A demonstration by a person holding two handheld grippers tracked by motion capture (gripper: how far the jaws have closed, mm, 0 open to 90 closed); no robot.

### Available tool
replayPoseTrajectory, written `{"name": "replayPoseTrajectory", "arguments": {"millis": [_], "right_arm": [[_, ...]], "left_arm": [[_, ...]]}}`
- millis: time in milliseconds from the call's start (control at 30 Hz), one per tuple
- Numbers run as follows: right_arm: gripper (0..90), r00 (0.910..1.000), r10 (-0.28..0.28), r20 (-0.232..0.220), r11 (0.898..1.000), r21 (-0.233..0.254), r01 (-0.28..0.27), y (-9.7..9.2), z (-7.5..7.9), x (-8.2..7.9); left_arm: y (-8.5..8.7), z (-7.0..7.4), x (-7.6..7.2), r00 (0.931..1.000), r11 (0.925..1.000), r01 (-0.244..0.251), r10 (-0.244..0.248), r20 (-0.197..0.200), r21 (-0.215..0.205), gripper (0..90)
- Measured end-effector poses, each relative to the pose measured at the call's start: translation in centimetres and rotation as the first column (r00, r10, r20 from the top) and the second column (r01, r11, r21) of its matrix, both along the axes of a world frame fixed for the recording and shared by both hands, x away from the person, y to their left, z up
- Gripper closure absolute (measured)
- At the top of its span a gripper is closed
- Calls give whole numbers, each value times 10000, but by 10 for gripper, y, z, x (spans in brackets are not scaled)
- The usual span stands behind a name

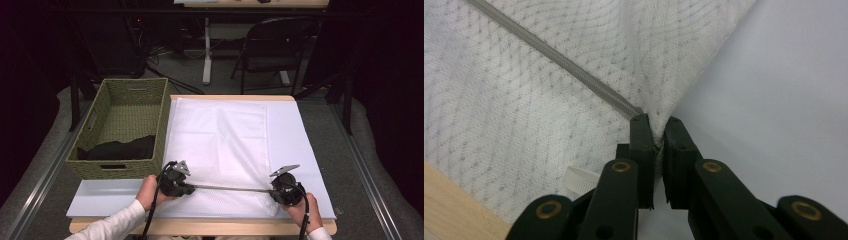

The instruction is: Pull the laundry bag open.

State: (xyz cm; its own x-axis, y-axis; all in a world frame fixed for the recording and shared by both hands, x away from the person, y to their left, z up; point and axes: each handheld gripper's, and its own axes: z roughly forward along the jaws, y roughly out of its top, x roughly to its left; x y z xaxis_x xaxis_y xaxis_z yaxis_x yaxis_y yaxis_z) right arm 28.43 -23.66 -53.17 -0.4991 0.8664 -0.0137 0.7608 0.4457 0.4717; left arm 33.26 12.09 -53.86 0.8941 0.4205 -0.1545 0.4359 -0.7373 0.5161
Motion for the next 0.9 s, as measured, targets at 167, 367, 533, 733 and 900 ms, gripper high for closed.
{"name": "replayPoseTrajectory", "arguments": {"millis": [167, 367, 533, 733, 900], "right_arm": [[853, 10000, 4, -3, 10000, -1, -4, 0, 0, 0], [853, 10000, 1, -2, 10000, -19, -1, -1, 0, 0], [854, 10000, -5, -26, 10000, -42, 5, 0, 0, 0], [853, 10000, -15, -52, 10000, -83, 15, 0, -1, 0], [853, 10000, 0, -51, 10000, -84, 0, 0, -1, 0]], "left_arm": [[4, 2, 0, 10000, 10000, -21, 21, 12, 2, 866], [11, 2, -1, 9999, 9999, -154, 154, -30, 9, 866], [15, 1, -2, 9998, 9998, -209, 209, -18, 28, 867], [21, 1, -3, 9996, 9995, -281, 282, -93, 129, 866], [28, 0, -3, 9991, 9990, -405, 407, -126, 175, 866]]}}
